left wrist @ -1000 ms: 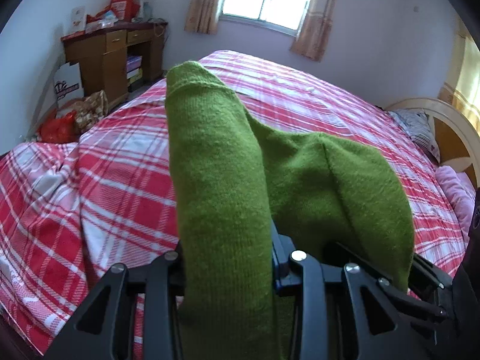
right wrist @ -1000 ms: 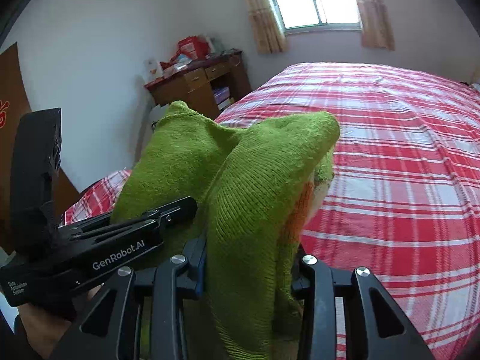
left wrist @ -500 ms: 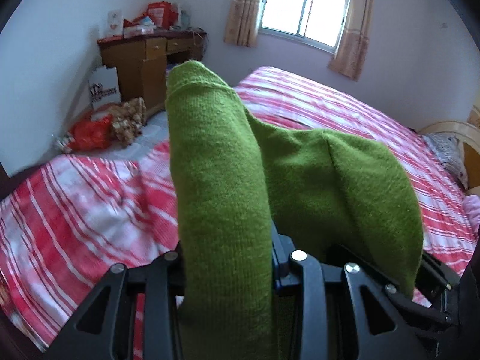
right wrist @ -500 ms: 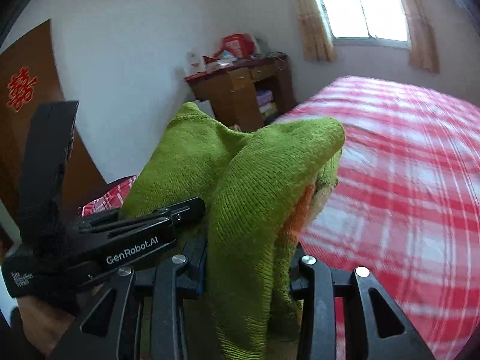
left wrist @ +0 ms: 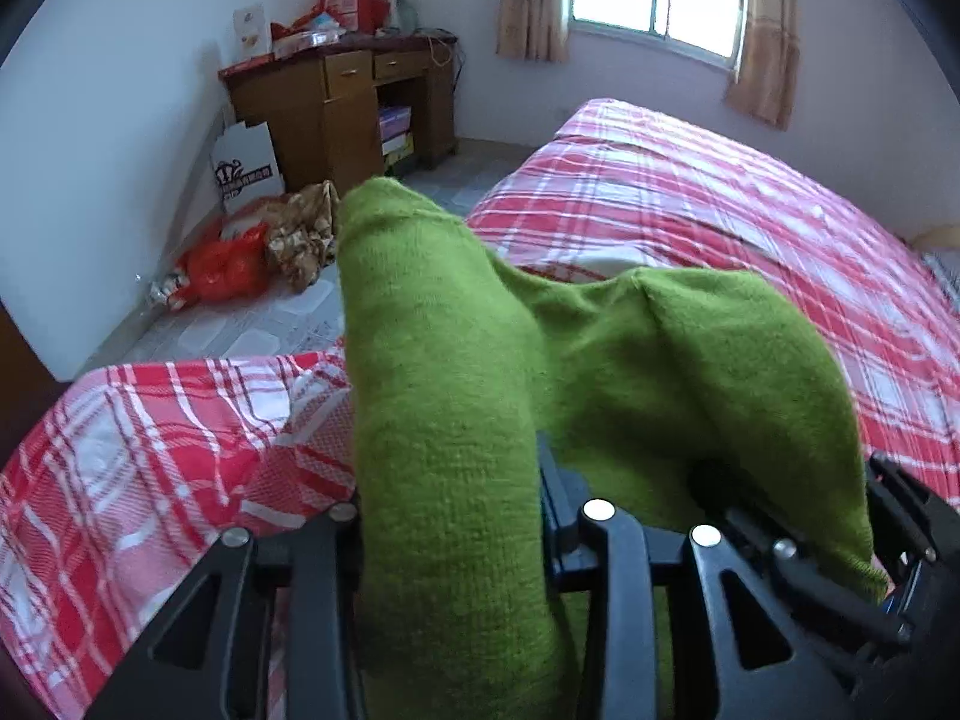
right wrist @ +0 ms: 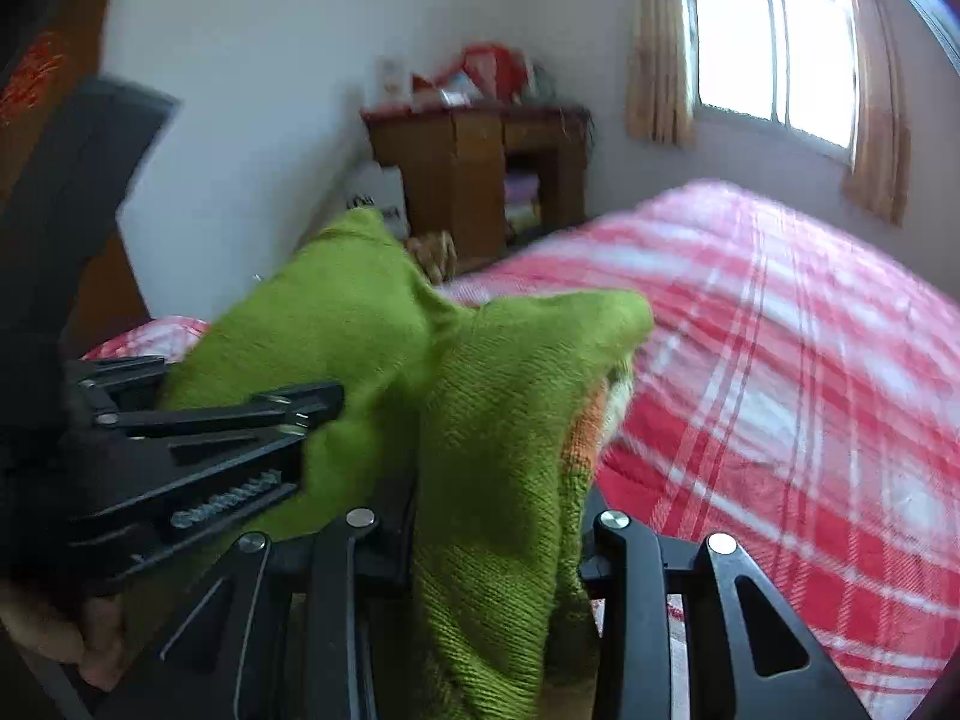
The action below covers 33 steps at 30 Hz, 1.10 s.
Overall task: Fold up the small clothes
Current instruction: 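Lift the sweater end with both grippers and fold it over the rest, then lower the fold onto the sweater and open both grippers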
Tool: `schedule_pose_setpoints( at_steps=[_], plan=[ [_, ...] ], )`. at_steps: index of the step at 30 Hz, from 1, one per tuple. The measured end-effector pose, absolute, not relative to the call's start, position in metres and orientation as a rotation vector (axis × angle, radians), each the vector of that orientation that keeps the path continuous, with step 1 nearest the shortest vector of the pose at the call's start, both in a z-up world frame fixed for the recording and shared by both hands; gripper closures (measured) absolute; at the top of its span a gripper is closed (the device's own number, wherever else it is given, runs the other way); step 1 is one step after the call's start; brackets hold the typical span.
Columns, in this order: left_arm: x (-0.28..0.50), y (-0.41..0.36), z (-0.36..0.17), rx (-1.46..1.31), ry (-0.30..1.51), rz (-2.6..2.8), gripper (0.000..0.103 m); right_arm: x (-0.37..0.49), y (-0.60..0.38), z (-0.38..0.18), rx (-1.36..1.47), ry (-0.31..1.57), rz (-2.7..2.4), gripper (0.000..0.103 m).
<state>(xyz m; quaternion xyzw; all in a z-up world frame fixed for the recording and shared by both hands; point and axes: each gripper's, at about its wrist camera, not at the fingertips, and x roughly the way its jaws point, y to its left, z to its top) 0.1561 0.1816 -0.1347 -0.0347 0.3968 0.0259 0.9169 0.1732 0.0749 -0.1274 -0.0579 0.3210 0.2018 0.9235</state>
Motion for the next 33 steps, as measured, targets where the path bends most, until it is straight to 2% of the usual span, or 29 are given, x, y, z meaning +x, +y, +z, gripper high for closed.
schedule_pose_setpoints(
  at_steps=[9, 12, 14, 16, 20, 22, 24, 26, 27, 28, 30, 32, 33],
  plan=[
    [0.161, 0.19, -0.136, -0.119, 0.821, 0.041, 0.059, 0.202, 0.038, -0.145, 0.161, 0.791, 0.518, 0.066],
    [0.171, 0.214, -0.14, -0.252, 0.848, 0.012, 0.049, 0.212, 0.026, -0.154, 0.289, 0.849, 0.54, 0.055],
    [0.173, 0.237, -0.148, -0.42, 0.895, -0.034, 0.041, 0.215, 0.018, -0.158, 0.359, 0.88, 0.569, 0.053],
    [0.173, 0.251, -0.152, -0.515, 0.914, -0.083, 0.041, 0.215, 0.017, -0.158, 0.35, 0.896, 0.591, 0.049],
    [0.175, 0.256, -0.149, -0.528, 0.948, -0.106, 0.041, 0.228, 0.018, -0.147, 0.33, 0.962, 0.622, 0.043],
    [0.177, 0.258, -0.149, -0.548, 0.941, -0.098, 0.04, 0.243, 0.016, -0.141, 0.344, 0.96, 0.628, 0.034],
    [0.176, 0.253, -0.149, -0.521, 0.925, -0.078, 0.04, 0.258, 0.018, -0.144, 0.364, 0.967, 0.64, 0.033],
    [0.176, 0.244, -0.148, -0.466, 0.912, -0.058, 0.036, 0.265, 0.023, -0.15, 0.349, 0.981, 0.627, 0.036],
    [0.176, 0.242, -0.147, -0.453, 0.905, -0.043, 0.035, 0.266, 0.026, -0.149, 0.328, 0.965, 0.608, 0.057],
    [0.176, 0.24, -0.147, -0.441, 0.901, -0.026, 0.034, 0.267, 0.033, -0.148, 0.277, 0.957, 0.596, 0.062],
    [0.176, 0.236, -0.146, -0.394, 0.894, 0.014, 0.028, 0.263, 0.041, -0.142, 0.207, 0.915, 0.568, 0.067],
    [0.178, 0.227, -0.143, -0.314, 0.891, 0.111, 0.013, 0.256, 0.05, -0.139, 0.109, 0.834, 0.514, 0.068],
    [0.181, 0.222, -0.143, -0.288, 0.891, 0.131, 0.013, 0.259, 0.052, -0.143, 0.098, 0.82, 0.497, 0.068]
  ],
)
